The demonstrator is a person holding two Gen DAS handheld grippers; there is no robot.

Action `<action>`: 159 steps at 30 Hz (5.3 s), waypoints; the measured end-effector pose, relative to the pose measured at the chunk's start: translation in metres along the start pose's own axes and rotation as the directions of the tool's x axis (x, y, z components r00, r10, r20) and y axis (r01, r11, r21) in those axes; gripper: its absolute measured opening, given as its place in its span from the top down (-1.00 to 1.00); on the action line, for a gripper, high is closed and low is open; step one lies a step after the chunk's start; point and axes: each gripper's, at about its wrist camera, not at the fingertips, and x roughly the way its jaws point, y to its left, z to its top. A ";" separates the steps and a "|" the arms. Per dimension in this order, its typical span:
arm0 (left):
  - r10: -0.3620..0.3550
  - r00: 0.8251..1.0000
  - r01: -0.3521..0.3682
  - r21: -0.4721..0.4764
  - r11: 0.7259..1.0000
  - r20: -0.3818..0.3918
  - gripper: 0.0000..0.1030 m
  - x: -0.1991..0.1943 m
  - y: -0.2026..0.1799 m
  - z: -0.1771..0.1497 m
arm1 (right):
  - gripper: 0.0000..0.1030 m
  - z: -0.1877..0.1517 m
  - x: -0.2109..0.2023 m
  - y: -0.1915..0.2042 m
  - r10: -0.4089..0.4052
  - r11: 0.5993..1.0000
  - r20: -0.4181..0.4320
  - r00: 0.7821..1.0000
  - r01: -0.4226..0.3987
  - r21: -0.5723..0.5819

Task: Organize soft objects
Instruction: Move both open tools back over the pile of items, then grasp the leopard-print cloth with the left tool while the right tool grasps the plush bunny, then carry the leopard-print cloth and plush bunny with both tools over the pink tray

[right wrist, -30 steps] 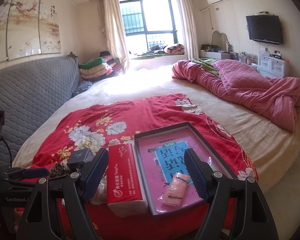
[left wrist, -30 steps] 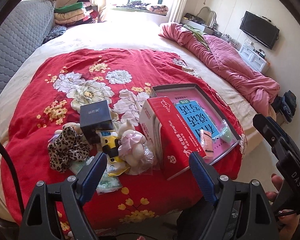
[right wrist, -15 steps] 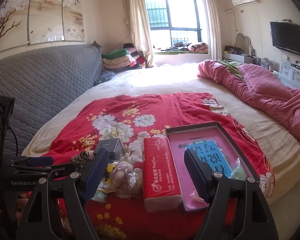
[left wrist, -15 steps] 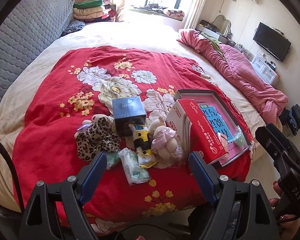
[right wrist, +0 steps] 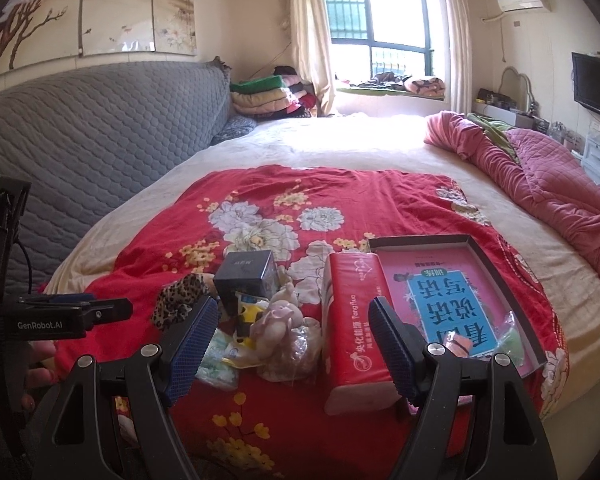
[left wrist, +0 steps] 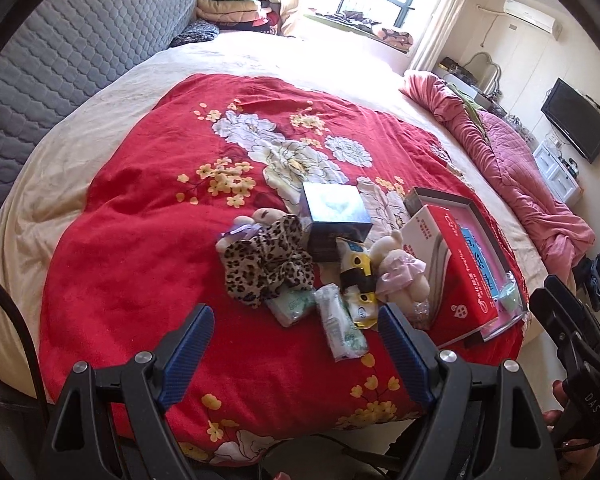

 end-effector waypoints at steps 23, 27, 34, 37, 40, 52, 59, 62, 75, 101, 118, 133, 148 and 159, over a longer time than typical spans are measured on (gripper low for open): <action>-0.008 0.998 0.000 -0.131 0.991 -0.062 -0.62 0.077 0.050 0.002 | -0.53 -0.016 0.091 0.029 0.018 0.995 -0.146 0.989 -0.033 -0.098; -0.021 0.997 0.011 -0.135 0.991 -0.075 -0.62 0.085 0.052 0.004 | -0.53 -0.015 0.115 0.035 -0.020 0.989 -0.192 0.981 -0.009 -0.148; -0.047 0.996 0.036 -0.143 0.989 -0.080 -0.62 0.095 0.054 0.009 | -0.53 -0.021 0.149 0.045 -0.075 0.974 -0.238 0.968 0.019 -0.227; -0.059 0.994 0.045 -0.153 0.987 -0.087 -0.62 0.101 0.056 0.011 | -0.53 -0.022 0.161 0.046 -0.101 0.969 -0.259 0.960 0.036 -0.244; -0.061 0.995 0.049 -0.148 0.988 -0.079 -0.61 0.105 0.057 0.013 | -0.54 -0.022 0.170 0.044 -0.099 0.971 -0.275 0.956 0.034 -0.235; -0.137 0.988 0.123 -0.176 0.977 -0.069 -0.06 0.119 0.061 0.020 | -0.08 -0.024 0.192 0.040 -0.140 0.964 -0.283 0.949 0.066 -0.257; -0.178 0.982 0.166 -0.170 0.971 -0.059 0.63 0.122 0.058 0.021 | 0.25 -0.027 0.192 0.034 -0.097 0.973 -0.295 0.951 0.029 -0.227; -0.173 0.985 0.169 -0.134 0.977 -0.021 0.74 0.115 0.053 0.021 | 0.29 -0.026 0.186 0.028 -0.042 0.983 -0.288 0.957 -0.011 -0.182; -0.176 0.981 0.179 -0.027 0.984 0.076 0.79 0.082 0.033 0.020 | 0.32 -0.019 0.153 0.010 0.110 0.993 -0.234 0.966 -0.114 -0.002; -0.142 0.973 0.124 0.106 0.987 0.180 0.79 0.003 -0.044 0.016 | 0.32 0.011 0.057 -0.012 0.158 0.987 -0.007 0.987 -0.158 0.027; -0.212 0.957 0.161 0.244 0.956 0.197 0.79 -0.018 -0.141 0.028 | 0.32 0.018 0.003 -0.079 0.073 0.983 0.135 0.988 -0.094 0.159; -0.248 0.957 0.181 0.358 0.916 0.151 0.79 0.006 -0.222 0.032 | 0.32 0.009 -0.022 -0.143 -0.046 0.964 0.182 0.982 -0.003 0.265; -0.269 0.961 0.224 0.402 0.888 0.059 0.79 0.053 -0.271 0.034 | 0.31 -0.013 -0.026 -0.199 -0.153 0.926 0.160 0.975 0.085 0.368; -0.224 0.974 0.214 0.418 0.883 -0.027 0.79 0.107 -0.292 0.027 | 0.31 -0.026 -0.008 -0.213 -0.152 0.916 0.097 0.984 0.103 0.388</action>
